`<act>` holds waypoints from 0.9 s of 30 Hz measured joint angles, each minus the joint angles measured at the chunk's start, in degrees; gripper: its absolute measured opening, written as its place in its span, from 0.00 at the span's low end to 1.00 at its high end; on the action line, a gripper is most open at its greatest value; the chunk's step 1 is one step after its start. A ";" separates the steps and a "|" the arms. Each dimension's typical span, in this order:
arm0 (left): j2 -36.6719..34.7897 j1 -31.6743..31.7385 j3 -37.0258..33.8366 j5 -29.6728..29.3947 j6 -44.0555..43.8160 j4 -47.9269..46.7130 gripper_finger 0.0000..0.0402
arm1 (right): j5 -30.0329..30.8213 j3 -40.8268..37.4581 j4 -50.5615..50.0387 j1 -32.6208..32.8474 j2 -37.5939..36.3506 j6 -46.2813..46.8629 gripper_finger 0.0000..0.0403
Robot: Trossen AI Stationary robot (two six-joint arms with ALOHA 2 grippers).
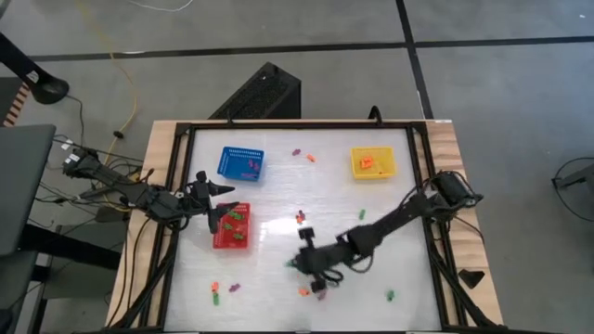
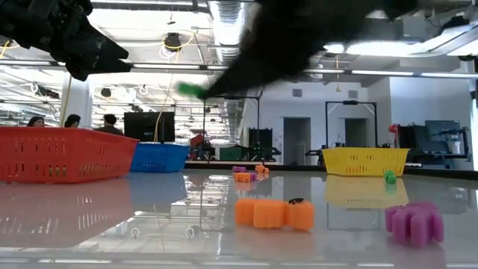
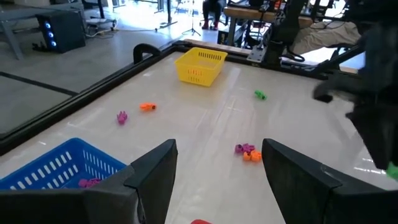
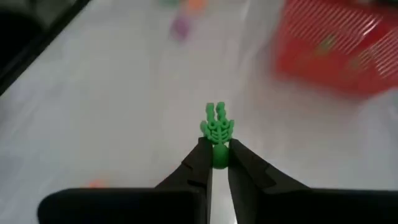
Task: Sort Halloween decoration
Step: Put the green skeleton toy into the red bin
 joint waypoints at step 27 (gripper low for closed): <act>0.09 0.01 0.00 0.27 0.20 -1.10 0.56 | -13.74 34.66 5.82 -17.01 25.11 -2.33 0.34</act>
